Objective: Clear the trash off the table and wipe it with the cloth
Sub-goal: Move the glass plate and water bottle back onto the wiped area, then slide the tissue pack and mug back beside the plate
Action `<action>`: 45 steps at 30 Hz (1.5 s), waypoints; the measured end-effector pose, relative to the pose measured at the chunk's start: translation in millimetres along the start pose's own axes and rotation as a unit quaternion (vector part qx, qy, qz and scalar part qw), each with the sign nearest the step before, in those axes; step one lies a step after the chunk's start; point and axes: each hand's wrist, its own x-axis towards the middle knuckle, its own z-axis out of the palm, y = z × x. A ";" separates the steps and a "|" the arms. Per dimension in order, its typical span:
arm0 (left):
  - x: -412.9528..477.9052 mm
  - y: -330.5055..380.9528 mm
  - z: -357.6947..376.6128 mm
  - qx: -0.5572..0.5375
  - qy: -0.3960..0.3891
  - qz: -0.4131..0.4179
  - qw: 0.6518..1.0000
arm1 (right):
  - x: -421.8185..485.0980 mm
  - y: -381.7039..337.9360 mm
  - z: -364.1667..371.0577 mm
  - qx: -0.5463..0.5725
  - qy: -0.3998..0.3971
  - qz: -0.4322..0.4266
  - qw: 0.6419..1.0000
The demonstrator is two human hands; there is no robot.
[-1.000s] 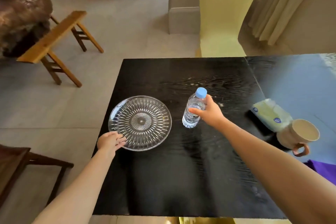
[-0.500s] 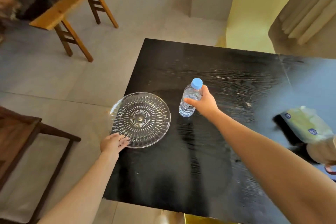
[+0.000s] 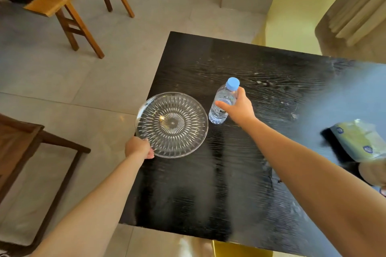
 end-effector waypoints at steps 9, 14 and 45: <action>0.3 2.6 8.8 0.097 -0.010 0.003 0.995 | 6.1 4.4 -5.5 -0.021 0.004 0.013 1.000; -6.9 6.1 3.4 0.186 -0.028 0.016 0.982 | 8.3 5.9 -6.0 0.001 -0.020 0.040 0.999; -278.1 146.4 250.0 0.644 -0.320 0.463 0.519 | -127.2 184.1 -271.9 -0.205 -0.130 0.286 0.927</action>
